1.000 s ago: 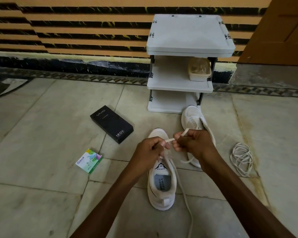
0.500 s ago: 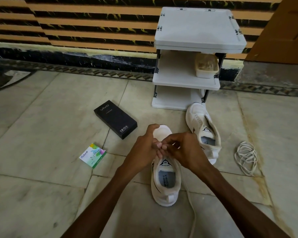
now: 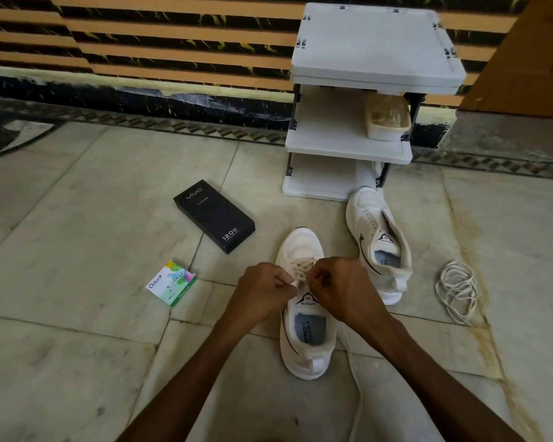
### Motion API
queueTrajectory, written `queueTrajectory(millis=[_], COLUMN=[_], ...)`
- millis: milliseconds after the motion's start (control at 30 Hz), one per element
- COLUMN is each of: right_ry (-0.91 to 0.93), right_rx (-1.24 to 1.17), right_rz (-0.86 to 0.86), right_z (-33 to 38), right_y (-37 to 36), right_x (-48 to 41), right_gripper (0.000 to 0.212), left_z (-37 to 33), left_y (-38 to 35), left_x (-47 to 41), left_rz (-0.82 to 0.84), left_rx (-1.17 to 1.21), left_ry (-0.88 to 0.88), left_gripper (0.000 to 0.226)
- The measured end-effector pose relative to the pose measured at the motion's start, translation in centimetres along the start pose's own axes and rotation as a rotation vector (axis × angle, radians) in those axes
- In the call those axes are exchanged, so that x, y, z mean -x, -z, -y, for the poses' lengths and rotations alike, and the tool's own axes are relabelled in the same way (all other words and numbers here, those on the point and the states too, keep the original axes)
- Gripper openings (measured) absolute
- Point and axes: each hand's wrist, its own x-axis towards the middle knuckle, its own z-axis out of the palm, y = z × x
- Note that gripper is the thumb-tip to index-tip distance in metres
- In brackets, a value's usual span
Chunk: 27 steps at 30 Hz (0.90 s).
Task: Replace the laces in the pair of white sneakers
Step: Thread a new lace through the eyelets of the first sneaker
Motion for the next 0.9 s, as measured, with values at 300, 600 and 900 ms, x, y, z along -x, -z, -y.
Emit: queueTrajectory(millis=[300, 600, 900], right_ry=[0.041, 0.102, -0.070], right_rx=[0.226, 0.323, 0.281], right_rz=[0.154, 0.192, 0.146], right_z=[0.9, 1.0, 2.6], right_y=[-0.6, -1.3, -2.5], right_x=[-0.8, -0.4, 0.5], right_gripper=[0.021, 0.021, 0.022], left_z=[0.4, 0.8, 1.4], left_y=[1.5, 1.1, 0.7], left_x=[-0.2, -0.6, -0.5], left_rz=[0.209, 0.215, 0.198], left_rx=[0.425, 0.453, 0.431], left_ry=[0.212, 0.206, 0.168], left_gripper=[0.014, 0.017, 0.022])
